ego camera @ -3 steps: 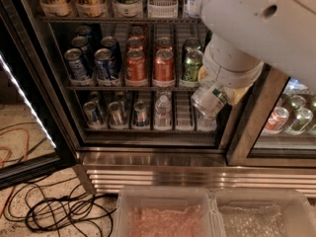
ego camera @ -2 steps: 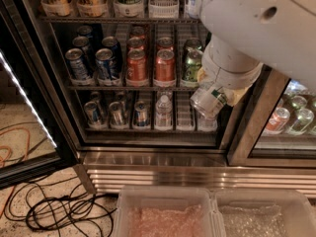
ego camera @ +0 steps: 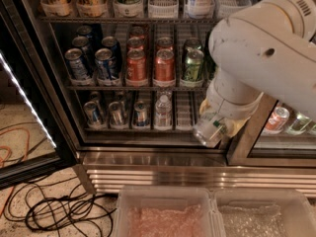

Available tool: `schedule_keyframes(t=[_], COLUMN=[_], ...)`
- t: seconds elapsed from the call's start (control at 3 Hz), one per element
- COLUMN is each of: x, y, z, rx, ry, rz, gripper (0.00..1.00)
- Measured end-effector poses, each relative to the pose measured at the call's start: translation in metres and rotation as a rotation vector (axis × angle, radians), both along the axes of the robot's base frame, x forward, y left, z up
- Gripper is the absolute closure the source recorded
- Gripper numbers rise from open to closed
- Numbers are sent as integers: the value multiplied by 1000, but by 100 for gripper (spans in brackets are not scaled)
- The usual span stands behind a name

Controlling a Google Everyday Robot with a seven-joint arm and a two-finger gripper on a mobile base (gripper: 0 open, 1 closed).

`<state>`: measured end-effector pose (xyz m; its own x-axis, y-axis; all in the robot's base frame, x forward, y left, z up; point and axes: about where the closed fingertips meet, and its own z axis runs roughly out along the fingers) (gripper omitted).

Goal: Pick 7up can from top shelf of fridge

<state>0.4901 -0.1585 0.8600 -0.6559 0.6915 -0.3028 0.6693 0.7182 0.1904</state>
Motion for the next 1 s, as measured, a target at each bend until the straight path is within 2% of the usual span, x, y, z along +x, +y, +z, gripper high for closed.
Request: schedule_keyframes(t=[0.33,0.67,1.0], x=[-17,-36,-51], y=[8,30,54], z=[-68,-116,-143], rx=[116,223,252], ry=[169,321,415], rz=[-10,3,39], gripper=[100,100,100])
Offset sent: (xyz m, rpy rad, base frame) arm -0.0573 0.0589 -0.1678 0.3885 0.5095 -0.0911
